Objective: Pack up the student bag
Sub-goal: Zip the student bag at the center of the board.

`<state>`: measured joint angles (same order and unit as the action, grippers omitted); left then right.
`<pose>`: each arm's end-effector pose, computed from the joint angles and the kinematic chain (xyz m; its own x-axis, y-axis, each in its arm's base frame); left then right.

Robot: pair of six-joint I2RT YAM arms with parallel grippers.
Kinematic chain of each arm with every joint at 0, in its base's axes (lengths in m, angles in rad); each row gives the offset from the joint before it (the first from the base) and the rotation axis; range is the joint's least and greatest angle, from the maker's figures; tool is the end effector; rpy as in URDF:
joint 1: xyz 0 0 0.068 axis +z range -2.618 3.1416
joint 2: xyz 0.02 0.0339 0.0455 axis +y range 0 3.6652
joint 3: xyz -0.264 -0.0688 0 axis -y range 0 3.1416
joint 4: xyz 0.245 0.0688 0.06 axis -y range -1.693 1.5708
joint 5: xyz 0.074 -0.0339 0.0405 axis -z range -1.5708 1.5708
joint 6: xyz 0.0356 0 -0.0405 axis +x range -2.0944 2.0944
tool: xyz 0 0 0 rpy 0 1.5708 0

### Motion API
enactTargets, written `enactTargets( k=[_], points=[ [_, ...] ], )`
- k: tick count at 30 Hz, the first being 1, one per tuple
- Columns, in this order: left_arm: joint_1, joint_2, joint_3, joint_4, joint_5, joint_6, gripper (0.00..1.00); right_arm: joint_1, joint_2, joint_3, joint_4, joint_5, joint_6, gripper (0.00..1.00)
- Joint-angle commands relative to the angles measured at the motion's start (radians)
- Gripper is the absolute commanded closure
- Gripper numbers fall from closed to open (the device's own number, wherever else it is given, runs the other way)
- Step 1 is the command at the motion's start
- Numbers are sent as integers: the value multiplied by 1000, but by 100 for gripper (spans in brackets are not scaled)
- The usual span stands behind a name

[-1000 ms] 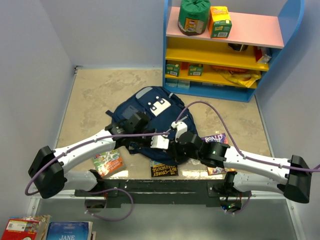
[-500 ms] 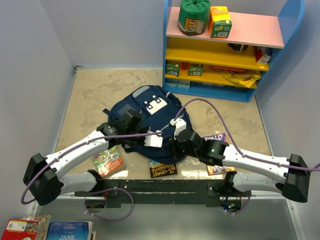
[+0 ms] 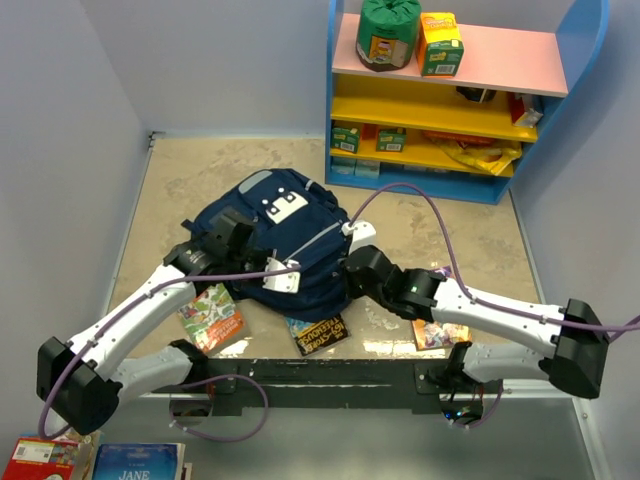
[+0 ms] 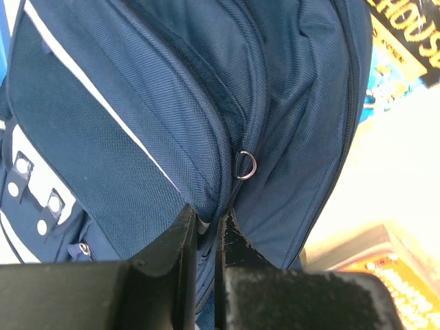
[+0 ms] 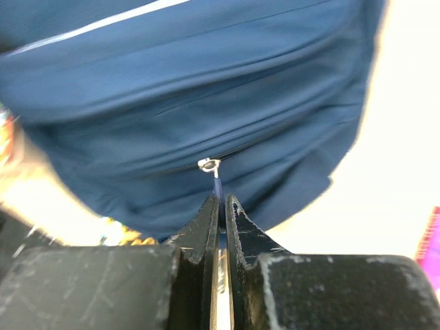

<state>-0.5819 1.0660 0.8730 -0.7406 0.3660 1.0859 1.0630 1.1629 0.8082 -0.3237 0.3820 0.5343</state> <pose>0.1668 -0.1250 0.2703 0.2984 0.7925 -0.5318 0.9162 -0.0818 0.3923 0.1328 0.2113 0.2598 -0.6037 -0.1130 -0.7892 -0.4210 0.8858 0.1952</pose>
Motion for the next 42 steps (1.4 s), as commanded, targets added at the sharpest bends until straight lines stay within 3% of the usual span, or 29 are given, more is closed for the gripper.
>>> enactTargets(
  k=[1,7,11,14,15,16,18,20,23,28,35,38,42],
  points=[
    [27,-49,40,-95,40,135,100,-111,75,62,-42,212,3,100],
    [25,-86,21,-143,82,233,100,-262,147,88,57,221,-45,100],
    [25,-86,4,-122,103,217,100,-285,195,103,150,163,-92,100],
    [25,-68,15,-66,120,110,72,-284,175,82,219,74,-111,100],
    [24,-63,24,-50,132,67,56,-284,144,47,263,61,-111,100],
    [25,-60,56,-5,148,13,46,-285,129,31,279,51,-111,100],
    [24,-38,99,36,218,-151,31,-284,98,7,301,21,-105,100],
    [5,7,173,78,275,-301,25,-284,92,-12,301,14,-103,100],
    [-61,67,224,161,281,-450,23,-284,90,-18,284,15,-100,100],
    [-166,190,186,269,237,-567,24,-285,66,-29,236,73,-68,100],
    [-223,403,217,368,-132,-656,24,-298,-98,-53,190,86,-4,98],
    [-231,494,300,304,-220,-676,21,-302,-135,-63,186,52,-8,97],
    [-246,489,278,378,-304,-667,22,-304,-158,-63,169,18,-22,97]
  ],
)
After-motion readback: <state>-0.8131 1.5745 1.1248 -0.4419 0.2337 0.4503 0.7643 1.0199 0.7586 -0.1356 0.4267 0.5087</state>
